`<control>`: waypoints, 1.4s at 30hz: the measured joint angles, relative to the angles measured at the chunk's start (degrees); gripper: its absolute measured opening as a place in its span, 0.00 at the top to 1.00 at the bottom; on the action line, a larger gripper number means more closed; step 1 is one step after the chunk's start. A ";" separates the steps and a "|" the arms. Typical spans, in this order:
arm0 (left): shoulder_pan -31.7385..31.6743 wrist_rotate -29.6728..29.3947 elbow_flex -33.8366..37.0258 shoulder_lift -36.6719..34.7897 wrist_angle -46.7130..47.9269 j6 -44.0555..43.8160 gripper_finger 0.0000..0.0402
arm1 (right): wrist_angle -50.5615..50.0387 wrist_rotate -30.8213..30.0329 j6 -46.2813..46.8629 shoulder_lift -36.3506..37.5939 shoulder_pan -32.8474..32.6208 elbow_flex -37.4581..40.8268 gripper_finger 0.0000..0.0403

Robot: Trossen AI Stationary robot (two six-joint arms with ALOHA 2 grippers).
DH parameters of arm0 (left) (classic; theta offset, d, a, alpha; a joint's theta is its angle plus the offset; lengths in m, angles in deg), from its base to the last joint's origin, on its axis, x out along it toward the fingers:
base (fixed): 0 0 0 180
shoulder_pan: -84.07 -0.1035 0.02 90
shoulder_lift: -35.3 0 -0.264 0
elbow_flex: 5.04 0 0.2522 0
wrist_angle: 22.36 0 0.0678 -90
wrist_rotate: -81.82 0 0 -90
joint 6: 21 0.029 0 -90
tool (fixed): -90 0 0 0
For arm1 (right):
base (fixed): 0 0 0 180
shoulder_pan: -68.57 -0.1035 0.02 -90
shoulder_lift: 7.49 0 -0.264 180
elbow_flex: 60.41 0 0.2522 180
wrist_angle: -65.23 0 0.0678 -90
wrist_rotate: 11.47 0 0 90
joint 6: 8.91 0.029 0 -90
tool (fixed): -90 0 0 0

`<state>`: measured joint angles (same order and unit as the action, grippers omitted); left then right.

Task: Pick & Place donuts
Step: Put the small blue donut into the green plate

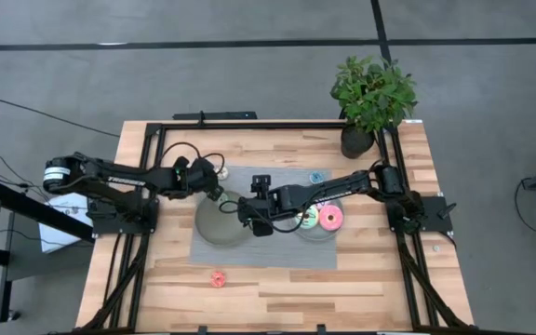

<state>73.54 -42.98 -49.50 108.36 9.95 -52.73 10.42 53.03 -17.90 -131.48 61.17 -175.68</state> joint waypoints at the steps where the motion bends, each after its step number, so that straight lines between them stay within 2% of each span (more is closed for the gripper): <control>1: -0.14 0.00 0.00 0.00 0.02 0.00 0.68 | 0.12 0.00 0.00 0.07 0.00 0.43 0.24; 6: -0.16 0.00 0.00 0.02 0.00 0.03 0.68 | 0.57 -0.02 0.48 1.25 0.02 3.37 0.24; 11: -0.14 0.00 0.00 0.02 -0.02 0.70 0.68 | 4.20 -0.18 1.09 5.54 0.07 8.70 0.24; 15: -0.14 -0.03 0.00 0.02 -0.12 0.81 0.68 | 9.48 -0.31 1.97 12.09 0.10 16.23 0.24; 22: -0.14 -0.20 0.00 0.02 -1.88 1.12 0.68 | 20.94 -0.21 4.49 25.06 -0.03 33.82 0.24; 28: -0.14 0.16 0.00 0.04 -5.18 3.99 0.68 | 25.16 -0.22 7.34 34.97 -0.66 45.99 0.24; 35: -0.14 0.74 0.00 0.04 -6.64 4.76 0.68 | 32.30 -0.22 8.66 47.22 -2.29 57.33 0.24; 42: -0.14 1.01 0.00 0.04 -6.62 4.76 0.68 | 36.80 -0.25 9.12 58.22 -5.01 65.04 0.24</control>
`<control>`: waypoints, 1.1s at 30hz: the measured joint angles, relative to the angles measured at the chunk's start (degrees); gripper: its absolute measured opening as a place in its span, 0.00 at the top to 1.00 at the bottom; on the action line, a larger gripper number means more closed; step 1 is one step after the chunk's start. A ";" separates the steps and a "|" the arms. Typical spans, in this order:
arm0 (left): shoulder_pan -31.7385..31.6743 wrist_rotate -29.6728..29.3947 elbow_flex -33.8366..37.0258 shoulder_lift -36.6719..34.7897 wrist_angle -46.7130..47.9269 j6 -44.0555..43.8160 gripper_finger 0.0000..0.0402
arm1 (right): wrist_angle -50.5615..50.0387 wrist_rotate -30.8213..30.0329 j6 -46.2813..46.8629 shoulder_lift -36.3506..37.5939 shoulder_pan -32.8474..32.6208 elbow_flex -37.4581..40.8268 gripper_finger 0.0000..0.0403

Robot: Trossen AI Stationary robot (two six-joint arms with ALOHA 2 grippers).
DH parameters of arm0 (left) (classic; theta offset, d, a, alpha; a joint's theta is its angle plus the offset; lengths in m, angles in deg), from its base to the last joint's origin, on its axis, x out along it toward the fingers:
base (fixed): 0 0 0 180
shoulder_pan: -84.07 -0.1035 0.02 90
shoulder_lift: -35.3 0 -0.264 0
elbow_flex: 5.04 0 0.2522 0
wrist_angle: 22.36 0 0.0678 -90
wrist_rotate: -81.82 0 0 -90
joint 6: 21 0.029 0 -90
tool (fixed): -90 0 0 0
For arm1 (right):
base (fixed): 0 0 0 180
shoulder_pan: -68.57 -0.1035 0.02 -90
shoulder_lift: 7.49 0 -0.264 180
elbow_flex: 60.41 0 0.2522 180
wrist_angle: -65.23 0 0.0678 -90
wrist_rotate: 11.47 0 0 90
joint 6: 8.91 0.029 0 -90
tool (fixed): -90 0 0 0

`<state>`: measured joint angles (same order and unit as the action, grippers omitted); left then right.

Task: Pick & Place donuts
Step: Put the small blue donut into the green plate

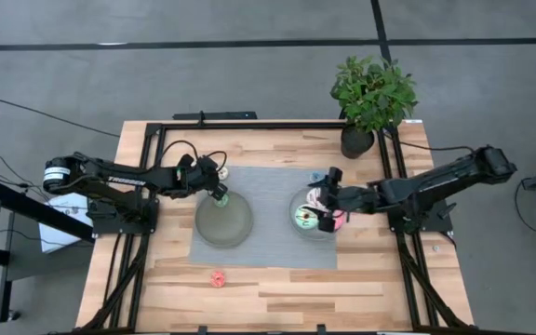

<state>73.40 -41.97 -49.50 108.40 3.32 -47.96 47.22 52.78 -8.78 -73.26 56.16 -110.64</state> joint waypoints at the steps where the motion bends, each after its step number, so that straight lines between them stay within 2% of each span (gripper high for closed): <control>1: 0.00 -0.01 0.00 0.00 0.00 0.00 0.68 | 0.68 -0.02 0.00 1.27 -0.41 0.94 0.24; 7: 0.00 -0.01 0.00 0.00 0.00 0.00 0.68 | 1.76 -0.55 1.73 7.00 -2.51 5.63 0.24; 13: 0.00 -0.01 0.00 0.00 0.05 0.00 0.68 | 1.47 -6.17 3.74 12.24 -3.73 9.89 0.24; 19: 0.00 -0.01 0.00 0.00 0.09 0.42 0.68 | 1.58 -7.70 5.74 16.86 -3.27 13.41 0.24; 24: 0.00 -0.01 0.00 0.00 0.03 0.45 0.68 | 1.91 -7.52 8.92 17.42 -2.03 13.79 0.24; 33: 0.00 0.59 0.00 0.00 -4.05 5.38 0.68 | 3.11 -7.34 8.92 14.77 -1.70 13.83 0.24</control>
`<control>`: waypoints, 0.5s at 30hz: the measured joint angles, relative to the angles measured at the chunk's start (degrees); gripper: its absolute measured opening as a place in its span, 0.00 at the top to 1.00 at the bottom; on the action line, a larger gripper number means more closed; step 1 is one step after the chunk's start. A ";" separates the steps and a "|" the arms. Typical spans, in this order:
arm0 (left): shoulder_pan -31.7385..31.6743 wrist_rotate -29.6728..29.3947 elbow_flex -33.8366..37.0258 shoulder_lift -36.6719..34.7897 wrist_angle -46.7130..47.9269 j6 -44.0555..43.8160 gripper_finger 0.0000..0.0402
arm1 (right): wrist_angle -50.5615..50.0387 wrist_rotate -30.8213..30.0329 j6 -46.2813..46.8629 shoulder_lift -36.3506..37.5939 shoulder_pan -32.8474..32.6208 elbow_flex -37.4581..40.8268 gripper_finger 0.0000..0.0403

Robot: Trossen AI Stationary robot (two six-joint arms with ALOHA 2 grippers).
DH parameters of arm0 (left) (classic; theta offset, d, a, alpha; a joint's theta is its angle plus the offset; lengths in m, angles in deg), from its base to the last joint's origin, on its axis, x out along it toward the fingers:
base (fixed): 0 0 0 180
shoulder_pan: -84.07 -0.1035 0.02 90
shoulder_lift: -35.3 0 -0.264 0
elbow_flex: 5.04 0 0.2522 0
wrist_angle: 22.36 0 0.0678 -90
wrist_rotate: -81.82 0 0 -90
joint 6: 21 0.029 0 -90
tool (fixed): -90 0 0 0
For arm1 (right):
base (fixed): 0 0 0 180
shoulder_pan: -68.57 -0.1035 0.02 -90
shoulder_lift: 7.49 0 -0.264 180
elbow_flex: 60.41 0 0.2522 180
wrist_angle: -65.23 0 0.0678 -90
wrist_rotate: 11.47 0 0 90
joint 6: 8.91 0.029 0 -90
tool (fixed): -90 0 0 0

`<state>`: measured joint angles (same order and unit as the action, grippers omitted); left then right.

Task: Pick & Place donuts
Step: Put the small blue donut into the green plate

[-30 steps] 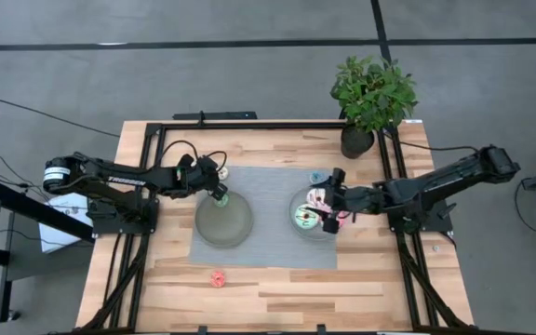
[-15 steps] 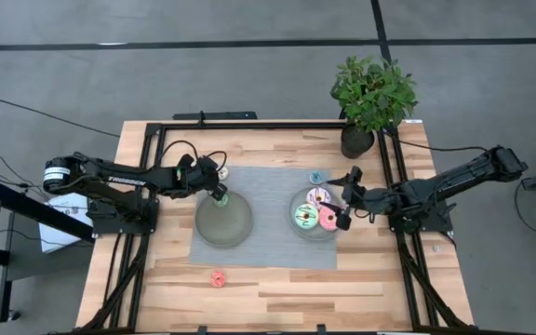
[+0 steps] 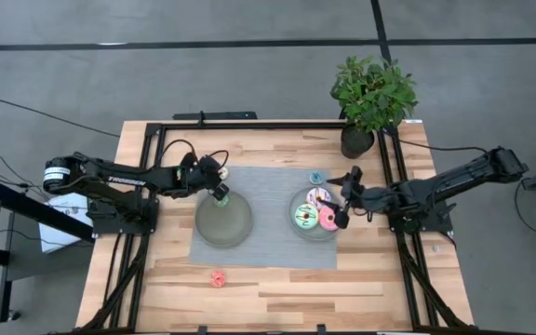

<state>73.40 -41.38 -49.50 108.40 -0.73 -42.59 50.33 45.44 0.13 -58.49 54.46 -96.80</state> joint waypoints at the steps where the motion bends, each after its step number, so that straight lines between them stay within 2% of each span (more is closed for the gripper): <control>1: 0.00 -0.01 0.00 0.00 -0.08 0.15 0.68 | -0.05 0.00 0.01 -0.39 0.00 0.00 0.24; 6: -0.14 1.71 0.00 0.00 -0.17 0.38 0.68 | -0.05 0.10 0.00 -2.91 0.00 0.00 0.24; 12: -2.94 11.57 0.00 0.00 -2.90 -0.44 0.68 | 0.30 0.10 0.01 -6.41 0.00 0.00 0.24; 15: -4.67 13.52 0.00 0.00 -3.84 0.76 0.68 | 0.78 0.10 -0.01 -8.01 0.00 0.00 0.24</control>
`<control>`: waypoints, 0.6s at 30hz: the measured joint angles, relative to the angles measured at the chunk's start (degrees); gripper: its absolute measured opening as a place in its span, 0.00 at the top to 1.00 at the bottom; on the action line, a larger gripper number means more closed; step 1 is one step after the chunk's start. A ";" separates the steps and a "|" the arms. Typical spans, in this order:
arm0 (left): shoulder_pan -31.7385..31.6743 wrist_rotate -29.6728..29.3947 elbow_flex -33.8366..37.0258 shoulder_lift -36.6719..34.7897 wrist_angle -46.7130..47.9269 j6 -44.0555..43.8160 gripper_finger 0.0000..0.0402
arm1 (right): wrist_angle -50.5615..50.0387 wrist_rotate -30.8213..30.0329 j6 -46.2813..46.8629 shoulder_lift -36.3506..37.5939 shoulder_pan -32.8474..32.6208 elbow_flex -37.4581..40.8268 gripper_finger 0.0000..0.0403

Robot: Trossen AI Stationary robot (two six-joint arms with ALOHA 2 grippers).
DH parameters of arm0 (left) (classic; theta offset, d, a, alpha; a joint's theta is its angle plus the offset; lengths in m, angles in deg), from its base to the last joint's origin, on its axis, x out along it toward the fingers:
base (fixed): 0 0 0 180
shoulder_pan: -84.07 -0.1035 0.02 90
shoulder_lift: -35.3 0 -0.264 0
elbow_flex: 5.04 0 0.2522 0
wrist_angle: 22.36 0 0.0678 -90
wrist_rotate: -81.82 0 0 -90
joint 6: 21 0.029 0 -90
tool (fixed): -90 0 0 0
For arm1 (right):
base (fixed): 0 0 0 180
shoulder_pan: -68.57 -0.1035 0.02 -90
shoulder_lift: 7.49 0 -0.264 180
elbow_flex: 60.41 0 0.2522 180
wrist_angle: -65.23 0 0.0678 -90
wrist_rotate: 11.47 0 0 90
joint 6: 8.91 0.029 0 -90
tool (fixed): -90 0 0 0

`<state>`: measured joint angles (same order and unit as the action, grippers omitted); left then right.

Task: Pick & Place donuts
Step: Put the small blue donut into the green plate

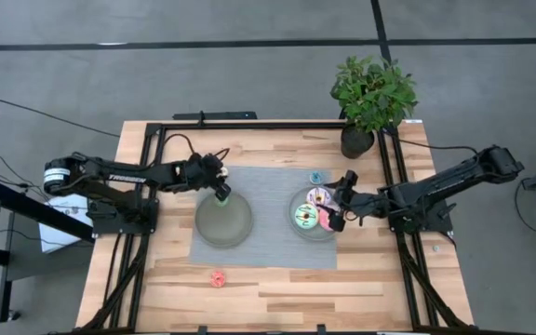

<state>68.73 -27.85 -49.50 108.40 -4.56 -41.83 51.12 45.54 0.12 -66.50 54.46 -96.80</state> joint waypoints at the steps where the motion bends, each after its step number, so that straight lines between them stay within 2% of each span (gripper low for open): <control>1: -0.68 0.41 0.00 0.00 -0.17 0.60 0.68 | 0.18 0.01 0.01 -0.44 0.00 -0.02 0.24; 12: -6.30 11.67 0.02 0.00 -7.09 10.50 0.68 | 0.92 -0.34 -0.48 -1.17 0.00 -0.11 0.24; 18: -6.45 11.95 0.04 0.00 -9.10 12.03 0.68 | 0.86 -4.49 -0.60 -1.17 0.00 -0.11 0.24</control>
<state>62.27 -15.90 -49.45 108.40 -13.66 -29.80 51.98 41.04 -0.48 -67.67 54.46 -96.91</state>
